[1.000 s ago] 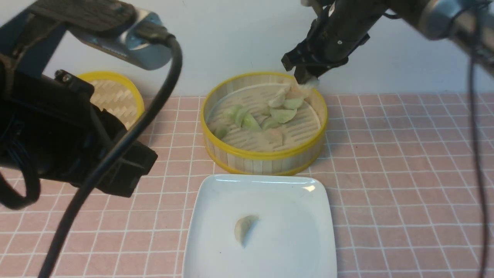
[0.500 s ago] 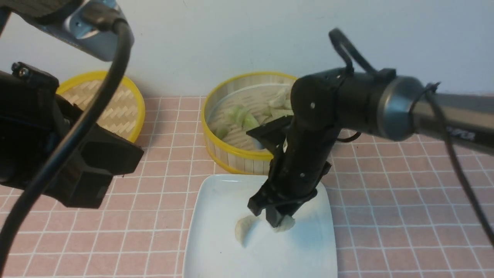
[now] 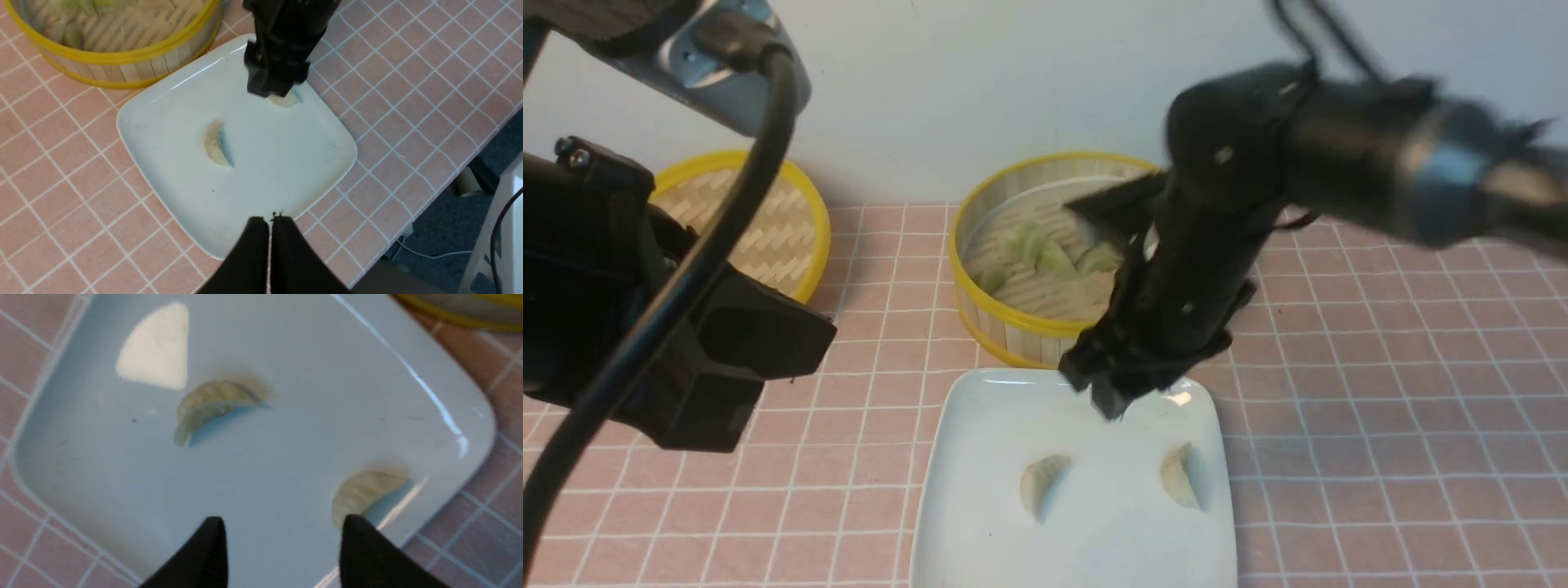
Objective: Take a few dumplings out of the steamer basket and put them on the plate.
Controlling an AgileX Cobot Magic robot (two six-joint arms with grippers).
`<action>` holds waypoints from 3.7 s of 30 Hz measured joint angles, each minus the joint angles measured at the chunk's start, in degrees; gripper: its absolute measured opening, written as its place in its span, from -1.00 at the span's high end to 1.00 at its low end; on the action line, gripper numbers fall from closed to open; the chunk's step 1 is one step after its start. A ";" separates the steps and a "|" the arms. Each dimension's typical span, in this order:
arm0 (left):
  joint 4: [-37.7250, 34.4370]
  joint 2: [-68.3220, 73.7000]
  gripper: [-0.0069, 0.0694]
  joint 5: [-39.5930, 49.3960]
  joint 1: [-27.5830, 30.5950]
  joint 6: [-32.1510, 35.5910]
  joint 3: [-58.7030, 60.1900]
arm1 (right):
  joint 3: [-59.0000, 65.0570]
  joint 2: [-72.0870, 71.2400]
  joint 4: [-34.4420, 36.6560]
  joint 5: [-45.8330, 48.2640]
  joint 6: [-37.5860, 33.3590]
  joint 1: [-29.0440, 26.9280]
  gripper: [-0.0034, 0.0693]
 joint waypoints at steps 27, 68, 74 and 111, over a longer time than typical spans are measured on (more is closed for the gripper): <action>-4.55 -0.18 0.83 -20.13 -0.06 0.73 10.47 | 66.82 -104.29 -21.81 -42.71 26.08 0.00 0.94; 9.68 -48.98 0.83 -40.06 4.84 0.04 47.45 | 67.27 -104.40 -26.23 -42.32 28.14 0.00 0.94; 10.92 -58.21 0.83 -44.53 18.70 -2.60 61.93 | 67.27 -104.40 -26.23 -42.27 28.14 0.00 0.94; 11.22 -58.78 0.83 -45.53 24.27 -2.73 74.22 | 67.27 -104.40 -26.15 -42.27 27.59 0.00 0.94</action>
